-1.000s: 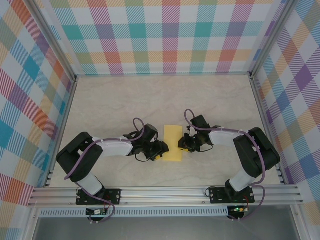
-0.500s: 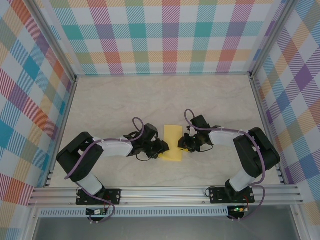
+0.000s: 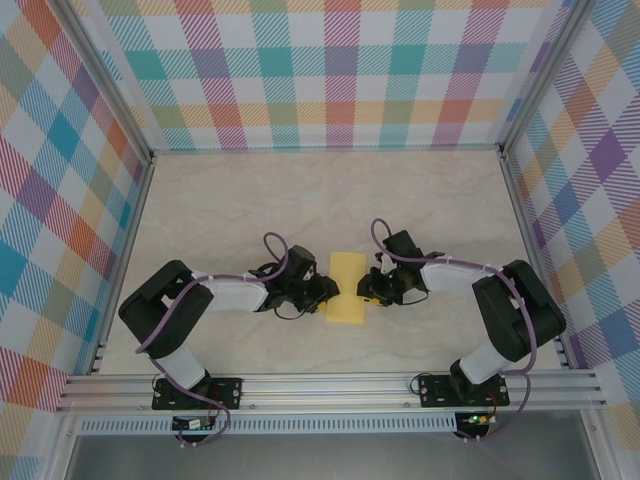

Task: Fold a paper plane with a square sheet of paper (pick it up from the middle)
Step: Fold the triangle a second time at the center of the table.

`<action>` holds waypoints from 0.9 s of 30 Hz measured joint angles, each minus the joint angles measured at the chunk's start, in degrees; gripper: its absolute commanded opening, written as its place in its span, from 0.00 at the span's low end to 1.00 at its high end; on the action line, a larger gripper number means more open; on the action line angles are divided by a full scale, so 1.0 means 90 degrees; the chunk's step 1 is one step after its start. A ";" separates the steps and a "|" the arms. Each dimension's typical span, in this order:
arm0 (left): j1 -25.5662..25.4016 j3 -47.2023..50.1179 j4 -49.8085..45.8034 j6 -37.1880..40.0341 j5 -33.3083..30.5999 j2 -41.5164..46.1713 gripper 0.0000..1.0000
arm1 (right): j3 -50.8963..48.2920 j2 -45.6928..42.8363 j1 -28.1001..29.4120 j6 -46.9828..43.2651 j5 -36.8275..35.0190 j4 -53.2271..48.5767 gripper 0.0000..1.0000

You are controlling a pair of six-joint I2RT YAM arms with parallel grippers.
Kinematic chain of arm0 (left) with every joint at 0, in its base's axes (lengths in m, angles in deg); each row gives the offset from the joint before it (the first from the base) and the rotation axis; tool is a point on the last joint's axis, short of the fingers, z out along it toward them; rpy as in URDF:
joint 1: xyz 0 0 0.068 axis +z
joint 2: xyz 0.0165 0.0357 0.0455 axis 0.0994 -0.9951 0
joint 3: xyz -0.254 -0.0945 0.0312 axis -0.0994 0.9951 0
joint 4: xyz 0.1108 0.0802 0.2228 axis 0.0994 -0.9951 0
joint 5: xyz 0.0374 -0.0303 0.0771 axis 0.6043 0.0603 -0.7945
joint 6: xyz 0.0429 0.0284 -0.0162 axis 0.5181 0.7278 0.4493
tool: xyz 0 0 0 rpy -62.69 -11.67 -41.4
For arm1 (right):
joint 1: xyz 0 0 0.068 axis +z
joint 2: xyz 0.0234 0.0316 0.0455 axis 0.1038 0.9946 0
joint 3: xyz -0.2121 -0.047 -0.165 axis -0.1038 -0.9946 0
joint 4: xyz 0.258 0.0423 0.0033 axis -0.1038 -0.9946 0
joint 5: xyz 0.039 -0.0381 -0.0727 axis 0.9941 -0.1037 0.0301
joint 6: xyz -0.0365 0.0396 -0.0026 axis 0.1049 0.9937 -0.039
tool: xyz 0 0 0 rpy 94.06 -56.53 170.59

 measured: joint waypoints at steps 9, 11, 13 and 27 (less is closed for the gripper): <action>0.0175 -0.0075 0.0352 -0.0017 0.0221 -0.0262 0.24 | -0.0238 -0.1144 0.0180 -0.0216 -0.0177 -0.0228 0.55; 0.0177 -0.0085 0.0418 -0.0034 0.0279 -0.0262 0.22 | -0.0255 -0.1411 0.0440 -0.0304 -0.0389 -0.0284 0.57; 0.0177 -0.0124 0.0420 -0.0063 0.0328 -0.0262 0.19 | -0.0243 -0.1615 0.0877 -0.0427 -0.0704 -0.0350 0.58; 0.0202 -0.0321 0.0202 -0.0073 0.0372 -0.0236 0.18 | 0.0420 -0.1350 0.3558 -0.0894 -0.3281 -0.0600 0.65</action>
